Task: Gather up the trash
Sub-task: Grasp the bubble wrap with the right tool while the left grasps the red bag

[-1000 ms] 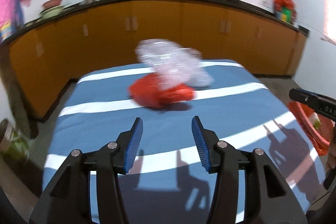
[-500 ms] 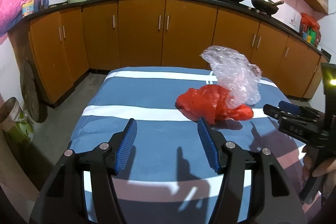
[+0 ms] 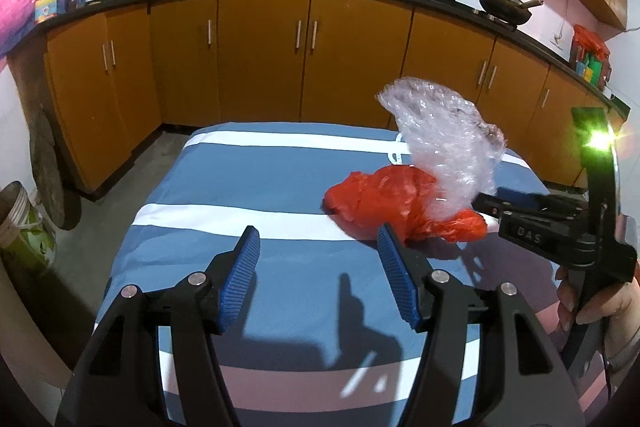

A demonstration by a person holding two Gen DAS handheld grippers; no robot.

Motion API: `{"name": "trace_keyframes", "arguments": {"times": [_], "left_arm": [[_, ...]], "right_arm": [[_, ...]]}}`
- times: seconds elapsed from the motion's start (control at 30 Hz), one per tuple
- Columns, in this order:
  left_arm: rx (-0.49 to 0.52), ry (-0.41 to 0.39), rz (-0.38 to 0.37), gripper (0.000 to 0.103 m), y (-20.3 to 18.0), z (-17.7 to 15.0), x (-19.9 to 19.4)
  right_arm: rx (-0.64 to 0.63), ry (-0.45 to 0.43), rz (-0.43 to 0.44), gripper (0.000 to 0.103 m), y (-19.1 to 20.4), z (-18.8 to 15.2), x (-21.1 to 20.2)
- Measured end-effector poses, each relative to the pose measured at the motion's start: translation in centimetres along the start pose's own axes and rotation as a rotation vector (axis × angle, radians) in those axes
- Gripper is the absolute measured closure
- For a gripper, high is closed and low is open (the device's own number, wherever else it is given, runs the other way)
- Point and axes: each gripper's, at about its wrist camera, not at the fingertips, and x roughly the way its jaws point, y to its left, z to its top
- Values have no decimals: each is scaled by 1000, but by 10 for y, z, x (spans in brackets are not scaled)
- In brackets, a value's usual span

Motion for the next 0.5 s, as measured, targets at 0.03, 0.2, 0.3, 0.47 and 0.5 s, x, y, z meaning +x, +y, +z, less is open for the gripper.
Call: {"name": "trace_keyframes", "arguments": {"times": [0.03, 0.2, 0.3, 0.47, 0.5], "left_arm": [[0, 2, -1, 42, -1, 0, 1], [11, 10, -21, 39, -9, 2, 1], [26, 1, -33, 35, -16, 3, -2], [52, -4, -57, 33, -31, 6, -2], [55, -4, -63, 32, -34, 7, -1]], "right_arm": [[3, 14, 9, 83, -1, 0, 3], [54, 5, 29, 90, -10, -5, -4], [124, -12, -5, 91, -26, -14, -16], [191, -37, -128, 91, -54, -33, -41], [191, -42, -145, 91, -57, -37, -46]]}}
